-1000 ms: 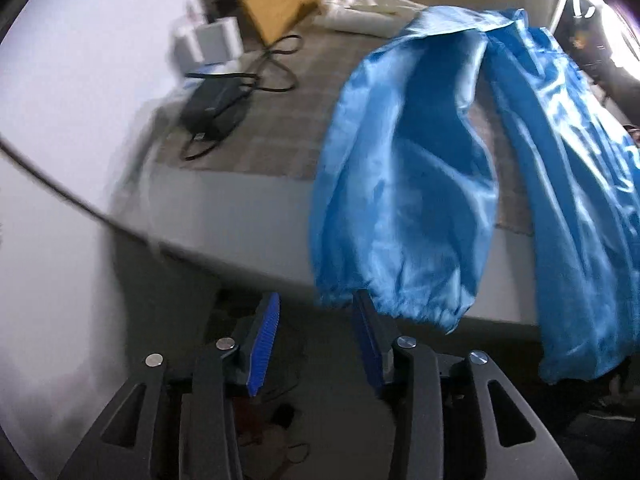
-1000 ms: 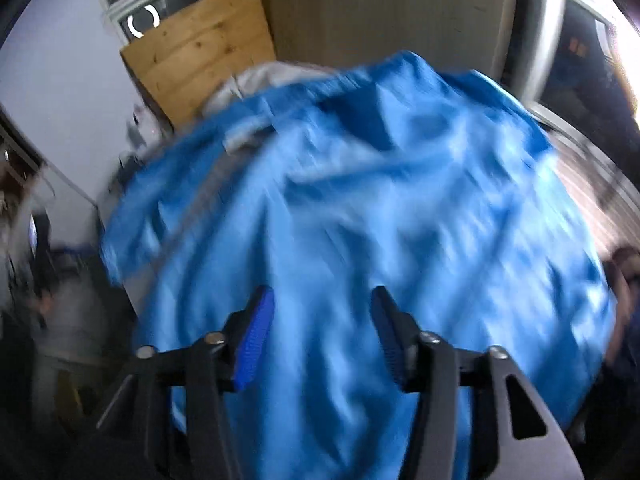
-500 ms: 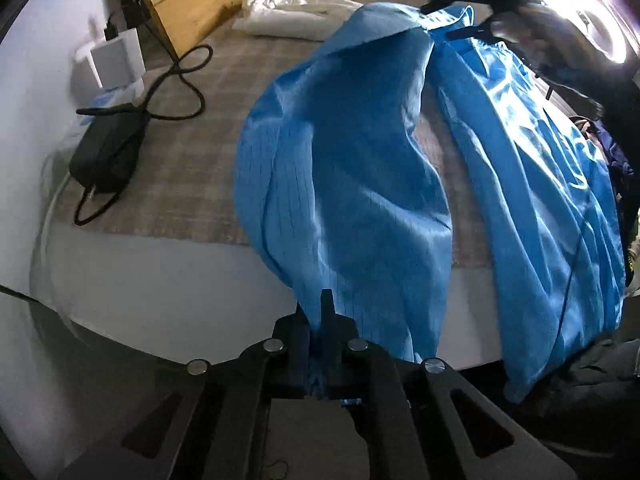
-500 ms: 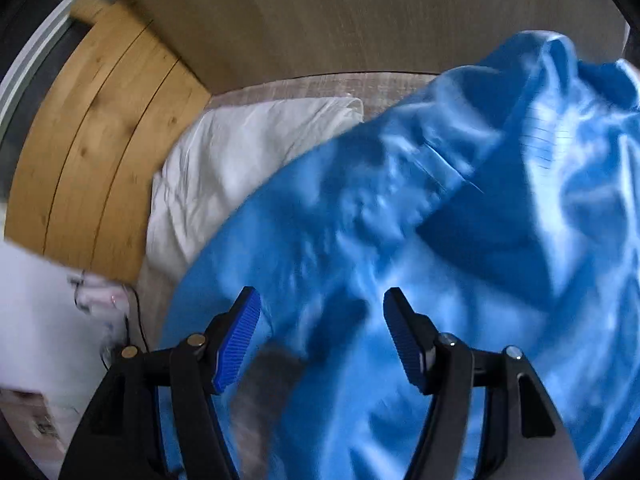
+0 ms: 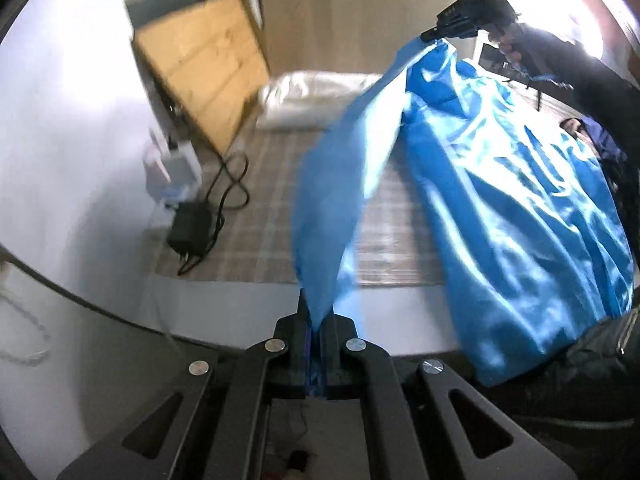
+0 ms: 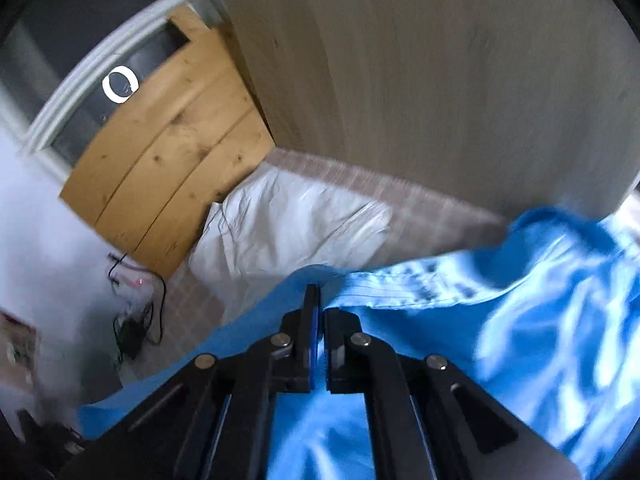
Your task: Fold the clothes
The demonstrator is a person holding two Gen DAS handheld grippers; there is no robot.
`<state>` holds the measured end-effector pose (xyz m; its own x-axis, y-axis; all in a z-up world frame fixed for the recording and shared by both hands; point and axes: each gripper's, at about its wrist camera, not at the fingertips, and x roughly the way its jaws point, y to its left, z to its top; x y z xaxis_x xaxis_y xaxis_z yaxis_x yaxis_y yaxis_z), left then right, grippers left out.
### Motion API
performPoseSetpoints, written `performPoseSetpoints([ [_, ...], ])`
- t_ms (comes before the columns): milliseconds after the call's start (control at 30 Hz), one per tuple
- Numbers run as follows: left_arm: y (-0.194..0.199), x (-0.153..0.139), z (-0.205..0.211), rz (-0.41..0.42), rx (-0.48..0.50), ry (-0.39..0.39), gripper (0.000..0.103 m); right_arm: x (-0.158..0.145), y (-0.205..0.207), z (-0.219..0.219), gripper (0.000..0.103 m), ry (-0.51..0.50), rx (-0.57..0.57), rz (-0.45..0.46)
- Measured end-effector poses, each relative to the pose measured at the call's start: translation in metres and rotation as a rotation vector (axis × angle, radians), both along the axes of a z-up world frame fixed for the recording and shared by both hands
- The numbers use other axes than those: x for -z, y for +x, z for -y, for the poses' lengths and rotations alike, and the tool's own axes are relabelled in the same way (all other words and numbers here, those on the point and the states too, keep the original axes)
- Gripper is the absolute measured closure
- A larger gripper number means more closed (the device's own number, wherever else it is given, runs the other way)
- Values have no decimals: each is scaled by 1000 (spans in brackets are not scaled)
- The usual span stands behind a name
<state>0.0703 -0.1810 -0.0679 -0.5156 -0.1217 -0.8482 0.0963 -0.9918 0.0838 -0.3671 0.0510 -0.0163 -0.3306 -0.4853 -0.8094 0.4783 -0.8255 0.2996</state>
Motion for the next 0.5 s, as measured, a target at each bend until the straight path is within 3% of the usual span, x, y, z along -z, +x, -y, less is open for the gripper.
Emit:
performPoseSetpoints([
  [100, 15, -23, -58, -15, 67, -18, 101, -19, 9, -34, 101, 23, -33, -26],
  [200, 23, -25, -121, 3, 134, -37, 101, -20, 22, -73, 101, 93, -53, -44],
  [333, 27, 24, -198, 116, 215, 53, 94, 16, 39, -115, 100, 240, -74, -30],
  [400, 29, 48, -237, 173, 256, 98, 94, 54, 41, -128, 89, 344, -88, 68],
  [433, 34, 55, -244, 189, 256, 114, 93, 59, 45, -131, 85, 374, -95, 74],
  [500, 45, 69, -259, 219, 256, 145, 90, 68, 54, -137, 85, 433, -107, 88],
])
